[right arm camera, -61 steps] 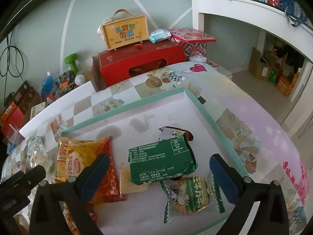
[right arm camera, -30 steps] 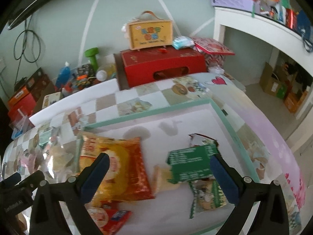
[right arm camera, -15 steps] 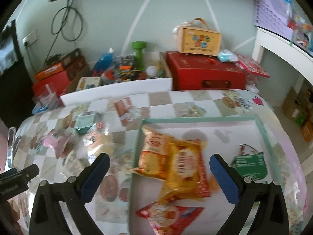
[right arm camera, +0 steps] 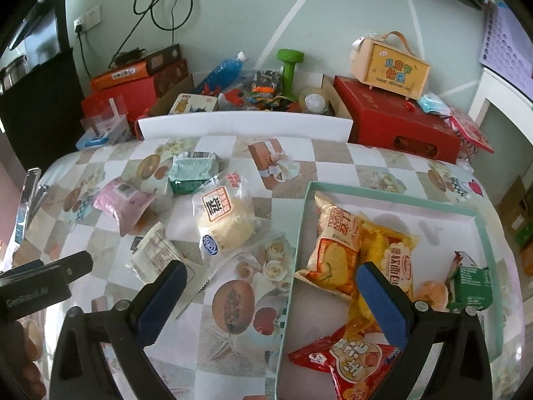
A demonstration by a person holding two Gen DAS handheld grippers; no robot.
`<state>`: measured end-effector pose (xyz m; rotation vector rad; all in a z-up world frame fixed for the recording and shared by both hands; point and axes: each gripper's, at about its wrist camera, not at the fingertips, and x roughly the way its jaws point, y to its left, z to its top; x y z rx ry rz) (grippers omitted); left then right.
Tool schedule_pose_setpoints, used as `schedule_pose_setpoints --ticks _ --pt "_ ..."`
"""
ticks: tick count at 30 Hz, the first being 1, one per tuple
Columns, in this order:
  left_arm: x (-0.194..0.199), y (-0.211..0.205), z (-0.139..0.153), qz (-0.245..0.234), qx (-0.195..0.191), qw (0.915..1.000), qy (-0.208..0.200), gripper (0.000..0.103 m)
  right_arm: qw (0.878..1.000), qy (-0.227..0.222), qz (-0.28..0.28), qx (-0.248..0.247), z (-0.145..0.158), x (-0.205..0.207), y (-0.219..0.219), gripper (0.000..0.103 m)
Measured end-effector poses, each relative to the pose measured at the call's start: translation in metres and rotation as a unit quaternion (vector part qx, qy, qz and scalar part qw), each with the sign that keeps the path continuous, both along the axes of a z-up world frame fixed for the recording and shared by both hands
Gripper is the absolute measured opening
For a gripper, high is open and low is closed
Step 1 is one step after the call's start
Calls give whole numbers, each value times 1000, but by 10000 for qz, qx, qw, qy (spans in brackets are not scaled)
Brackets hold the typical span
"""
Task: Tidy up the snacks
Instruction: 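Reach the left tool to the white-cream snack bag and close on it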
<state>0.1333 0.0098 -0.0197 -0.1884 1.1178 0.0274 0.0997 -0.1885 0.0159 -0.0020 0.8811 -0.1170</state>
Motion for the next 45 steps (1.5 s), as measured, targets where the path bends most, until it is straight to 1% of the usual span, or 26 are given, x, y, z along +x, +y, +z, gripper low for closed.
schedule_pose_setpoints --ticks 5,8,19,23,27,33,37,40,43,45 --pt "8 -8 -3 -47 -167 9998 -45 101 9999 45 -137 47 -5 3 -10 103" --pt "16 -17 -8 -102 -277 9996 9 101 9996 68 -249 83 -7 4 -16 103" --pt "30 -52 -27 -352 -267 9989 128 101 9986 -33 -483 213 -4 2 -32 103" --pt "34 -61 -33 -419 -330 9985 136 101 9980 -52 -577 264 -3 1 -38 103" --pt "38 -67 -42 -457 -446 9977 245 101 9976 -39 -625 279 -5 1 -41 103" --pt "44 -74 -45 -389 -237 9989 138 101 9977 -36 -635 240 -5 1 -41 103" --pt "52 -77 -47 -341 -189 9992 107 101 9978 -34 -629 203 -6 1 -40 103" --pt "55 -81 -50 -310 -36 9995 82 101 9979 -28 -627 186 -6 1 -39 103" --pt "55 -88 -52 -359 123 9992 118 101 9980 -23 -615 170 -6 1 -39 103" --pt "53 -90 -52 -417 162 9989 164 101 9980 -14 -615 163 -7 1 -40 103"
